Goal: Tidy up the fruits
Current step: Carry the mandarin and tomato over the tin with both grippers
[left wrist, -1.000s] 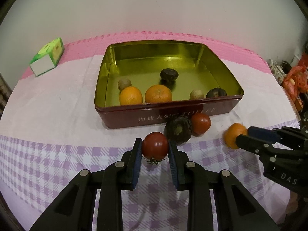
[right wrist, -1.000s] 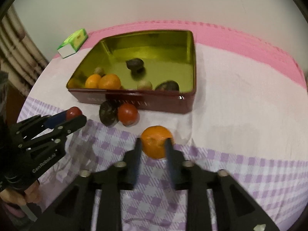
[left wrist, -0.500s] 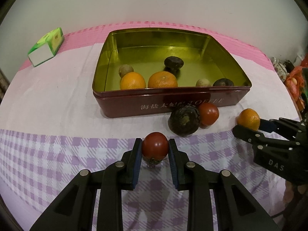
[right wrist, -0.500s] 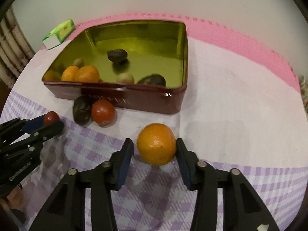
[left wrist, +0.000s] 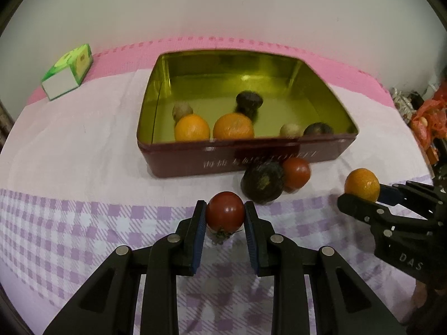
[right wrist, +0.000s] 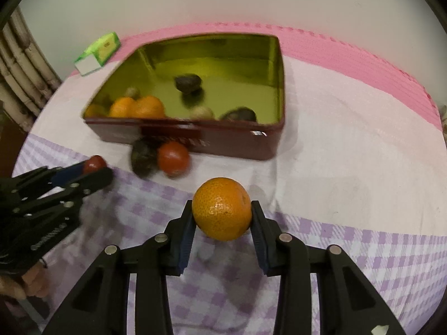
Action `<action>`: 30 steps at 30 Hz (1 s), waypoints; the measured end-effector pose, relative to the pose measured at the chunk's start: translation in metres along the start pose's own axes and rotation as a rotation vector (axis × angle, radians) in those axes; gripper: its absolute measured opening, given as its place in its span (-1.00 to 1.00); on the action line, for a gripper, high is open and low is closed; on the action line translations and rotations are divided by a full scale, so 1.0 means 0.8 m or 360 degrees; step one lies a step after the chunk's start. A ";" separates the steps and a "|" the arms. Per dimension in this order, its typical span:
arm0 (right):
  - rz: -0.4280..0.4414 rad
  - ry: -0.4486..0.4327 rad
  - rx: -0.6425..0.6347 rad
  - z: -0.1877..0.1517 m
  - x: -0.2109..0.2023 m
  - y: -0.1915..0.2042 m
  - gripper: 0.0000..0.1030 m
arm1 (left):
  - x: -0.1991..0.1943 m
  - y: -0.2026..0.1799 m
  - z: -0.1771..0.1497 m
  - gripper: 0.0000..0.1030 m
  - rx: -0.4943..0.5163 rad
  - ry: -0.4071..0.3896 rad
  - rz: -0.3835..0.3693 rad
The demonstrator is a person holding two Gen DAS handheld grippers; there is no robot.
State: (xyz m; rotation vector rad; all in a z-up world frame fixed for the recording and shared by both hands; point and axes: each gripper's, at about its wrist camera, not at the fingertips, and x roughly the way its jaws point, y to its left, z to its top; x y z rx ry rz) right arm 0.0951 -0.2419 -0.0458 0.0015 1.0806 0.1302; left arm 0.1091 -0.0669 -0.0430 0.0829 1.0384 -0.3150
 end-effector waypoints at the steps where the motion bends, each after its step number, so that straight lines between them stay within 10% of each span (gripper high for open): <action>1: 0.0007 -0.0026 -0.0019 0.003 -0.010 0.004 -0.32 | -0.007 0.000 0.004 -0.47 0.0000 -0.0024 -0.0012; 10: 0.0024 -0.0209 -0.0100 0.062 -0.048 0.016 -0.32 | -0.030 0.014 0.065 -0.47 -0.0025 -0.0179 0.0021; 30: -0.0031 -0.0065 -0.0107 0.109 0.029 0.002 -0.32 | 0.037 0.015 0.102 -0.47 0.0023 -0.0057 0.0108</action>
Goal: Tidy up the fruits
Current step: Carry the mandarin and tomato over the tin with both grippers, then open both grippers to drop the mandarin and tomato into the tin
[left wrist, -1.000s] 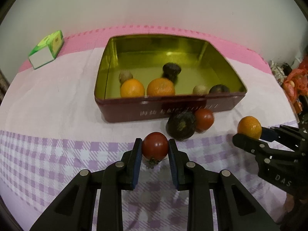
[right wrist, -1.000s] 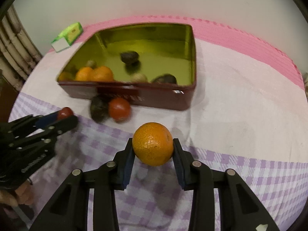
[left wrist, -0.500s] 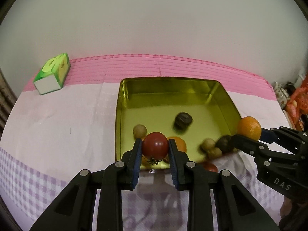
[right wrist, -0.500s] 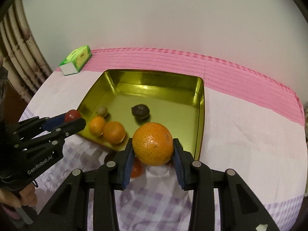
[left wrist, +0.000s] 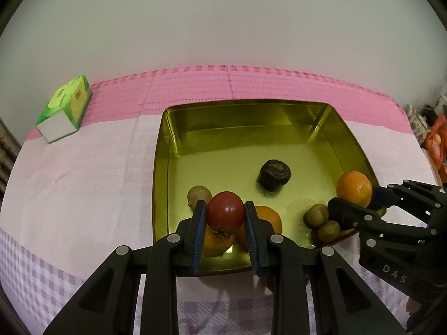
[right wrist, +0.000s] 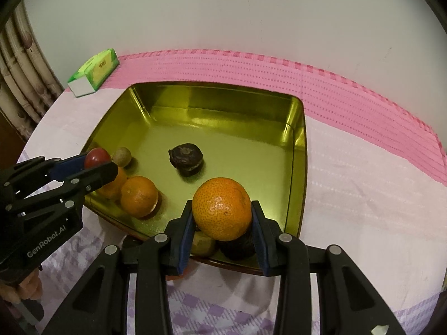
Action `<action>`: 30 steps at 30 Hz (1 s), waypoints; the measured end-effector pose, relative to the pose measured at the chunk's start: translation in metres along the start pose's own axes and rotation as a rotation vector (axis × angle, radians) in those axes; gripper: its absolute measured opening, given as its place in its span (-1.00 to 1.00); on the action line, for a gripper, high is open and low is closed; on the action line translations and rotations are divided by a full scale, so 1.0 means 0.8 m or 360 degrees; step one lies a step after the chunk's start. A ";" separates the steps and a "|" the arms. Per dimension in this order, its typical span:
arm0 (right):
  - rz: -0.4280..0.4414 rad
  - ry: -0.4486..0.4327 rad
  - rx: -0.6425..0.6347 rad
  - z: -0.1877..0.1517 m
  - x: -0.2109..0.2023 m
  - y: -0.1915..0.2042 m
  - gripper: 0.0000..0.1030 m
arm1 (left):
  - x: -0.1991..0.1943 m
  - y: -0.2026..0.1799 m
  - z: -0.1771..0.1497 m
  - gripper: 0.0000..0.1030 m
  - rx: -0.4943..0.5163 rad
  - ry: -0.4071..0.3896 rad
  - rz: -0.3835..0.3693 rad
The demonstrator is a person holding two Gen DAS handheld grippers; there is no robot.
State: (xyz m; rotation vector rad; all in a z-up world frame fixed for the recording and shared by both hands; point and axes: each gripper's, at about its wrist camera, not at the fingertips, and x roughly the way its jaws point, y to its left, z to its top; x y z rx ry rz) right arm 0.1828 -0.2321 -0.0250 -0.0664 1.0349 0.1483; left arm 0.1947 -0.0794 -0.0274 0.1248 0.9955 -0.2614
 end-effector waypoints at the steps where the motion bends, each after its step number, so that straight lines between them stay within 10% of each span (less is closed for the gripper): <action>1: 0.0005 0.0007 0.0004 0.001 0.003 0.000 -0.32 | 0.002 0.000 -0.001 -0.47 0.0002 0.0009 0.0002; 30: 0.0026 -0.0046 0.0023 -0.006 -0.008 0.007 -0.19 | 0.004 0.015 -0.018 -0.42 -0.0046 0.0039 0.0070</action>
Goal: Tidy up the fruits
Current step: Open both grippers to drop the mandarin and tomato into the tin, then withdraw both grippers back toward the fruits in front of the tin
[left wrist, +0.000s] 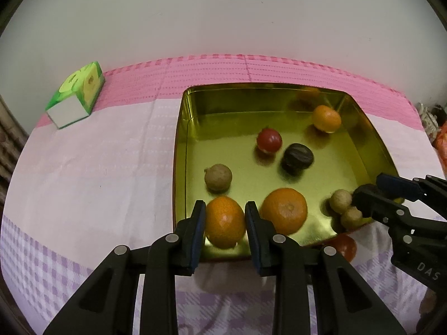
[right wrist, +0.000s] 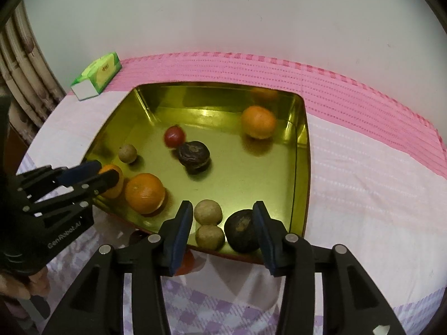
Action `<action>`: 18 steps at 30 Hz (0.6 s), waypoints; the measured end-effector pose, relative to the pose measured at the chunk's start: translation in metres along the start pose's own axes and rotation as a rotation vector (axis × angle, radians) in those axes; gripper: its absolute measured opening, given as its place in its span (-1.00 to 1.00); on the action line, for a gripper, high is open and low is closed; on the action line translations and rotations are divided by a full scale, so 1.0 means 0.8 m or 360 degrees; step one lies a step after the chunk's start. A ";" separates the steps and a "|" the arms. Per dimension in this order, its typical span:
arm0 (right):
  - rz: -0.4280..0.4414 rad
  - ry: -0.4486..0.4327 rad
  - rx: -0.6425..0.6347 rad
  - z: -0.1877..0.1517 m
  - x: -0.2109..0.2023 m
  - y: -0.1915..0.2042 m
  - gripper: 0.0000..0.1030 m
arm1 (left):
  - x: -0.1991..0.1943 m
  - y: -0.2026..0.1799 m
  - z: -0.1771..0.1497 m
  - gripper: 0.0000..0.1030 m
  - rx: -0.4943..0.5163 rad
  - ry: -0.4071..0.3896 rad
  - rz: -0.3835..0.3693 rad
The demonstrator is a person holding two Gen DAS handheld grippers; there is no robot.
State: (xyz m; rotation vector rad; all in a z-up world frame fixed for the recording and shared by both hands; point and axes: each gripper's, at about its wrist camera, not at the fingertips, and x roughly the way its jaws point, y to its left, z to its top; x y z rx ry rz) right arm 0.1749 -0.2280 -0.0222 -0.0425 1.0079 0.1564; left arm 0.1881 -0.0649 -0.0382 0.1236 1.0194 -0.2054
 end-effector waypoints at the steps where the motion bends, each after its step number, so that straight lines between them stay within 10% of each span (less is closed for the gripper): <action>1: 0.0006 -0.0011 -0.0002 -0.002 -0.006 0.001 -0.19 | -0.006 -0.001 -0.003 -0.42 0.0000 -0.0016 -0.0007; 18: 0.0065 0.0089 -0.0013 -0.103 -0.035 0.026 -0.19 | -0.044 -0.002 -0.093 -0.42 -0.0060 0.0056 -0.0043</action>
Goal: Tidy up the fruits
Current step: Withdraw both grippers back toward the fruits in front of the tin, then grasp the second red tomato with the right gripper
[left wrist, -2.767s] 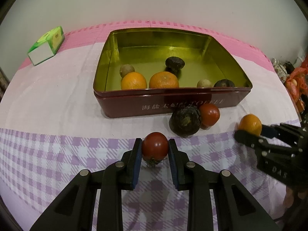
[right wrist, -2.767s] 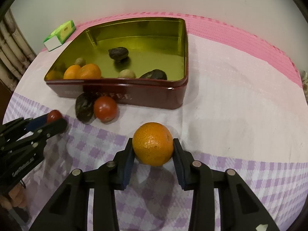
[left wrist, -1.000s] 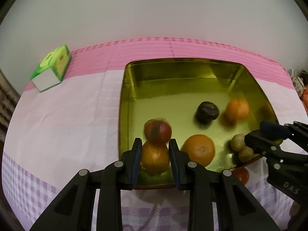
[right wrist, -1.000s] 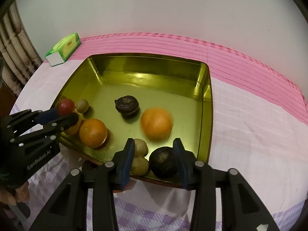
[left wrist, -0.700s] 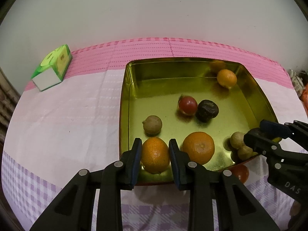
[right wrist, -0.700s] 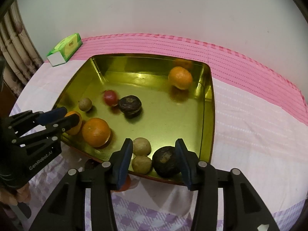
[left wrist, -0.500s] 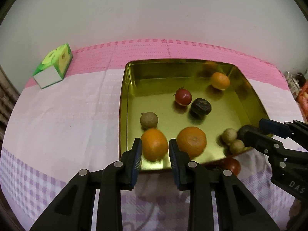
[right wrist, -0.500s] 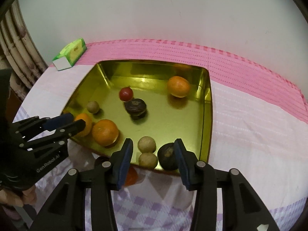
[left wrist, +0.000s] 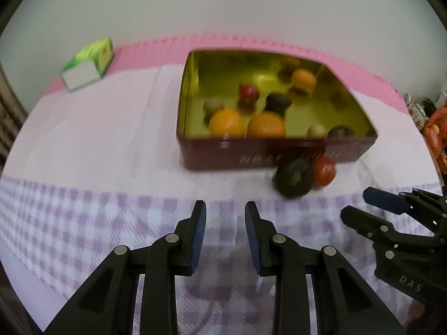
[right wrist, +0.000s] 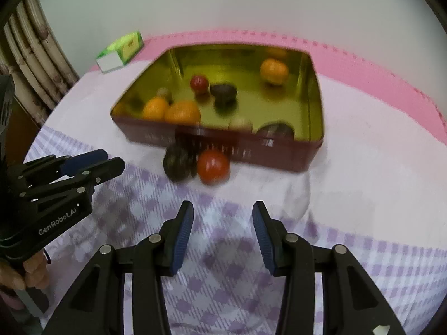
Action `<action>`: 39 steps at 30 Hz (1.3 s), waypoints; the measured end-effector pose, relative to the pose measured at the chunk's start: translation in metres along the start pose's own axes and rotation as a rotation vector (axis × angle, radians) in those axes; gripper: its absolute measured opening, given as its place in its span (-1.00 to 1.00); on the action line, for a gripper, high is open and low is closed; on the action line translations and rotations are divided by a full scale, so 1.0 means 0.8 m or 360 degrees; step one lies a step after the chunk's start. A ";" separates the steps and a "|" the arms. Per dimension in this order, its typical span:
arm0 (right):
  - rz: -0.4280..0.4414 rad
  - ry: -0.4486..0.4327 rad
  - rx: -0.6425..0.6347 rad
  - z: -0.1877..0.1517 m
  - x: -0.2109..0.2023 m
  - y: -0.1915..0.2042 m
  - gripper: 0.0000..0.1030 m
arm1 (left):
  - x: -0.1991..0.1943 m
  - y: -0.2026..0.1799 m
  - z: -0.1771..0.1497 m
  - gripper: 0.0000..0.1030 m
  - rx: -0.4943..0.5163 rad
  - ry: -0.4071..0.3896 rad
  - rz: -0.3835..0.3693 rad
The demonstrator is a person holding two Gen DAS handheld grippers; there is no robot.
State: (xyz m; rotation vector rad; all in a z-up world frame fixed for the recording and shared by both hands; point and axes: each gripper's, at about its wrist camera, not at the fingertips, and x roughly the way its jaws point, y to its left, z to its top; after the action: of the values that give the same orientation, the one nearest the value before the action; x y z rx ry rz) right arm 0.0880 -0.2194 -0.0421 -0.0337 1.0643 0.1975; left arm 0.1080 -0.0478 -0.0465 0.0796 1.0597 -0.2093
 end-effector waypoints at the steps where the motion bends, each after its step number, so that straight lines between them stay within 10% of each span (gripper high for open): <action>1: 0.0003 0.0014 0.0011 -0.003 0.005 -0.001 -0.19 | 0.005 0.002 -0.003 -0.42 -0.0005 0.0016 0.0007; 39: -0.0123 -0.0068 -0.0045 0.037 0.053 0.024 -0.47 | 0.026 0.002 -0.006 -0.42 -0.0007 0.0011 0.0045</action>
State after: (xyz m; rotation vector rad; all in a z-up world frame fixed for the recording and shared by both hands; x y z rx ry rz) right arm 0.1300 -0.1904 -0.0637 -0.0956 1.0158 0.1425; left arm 0.1143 -0.0484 -0.0671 0.0915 1.0650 -0.1813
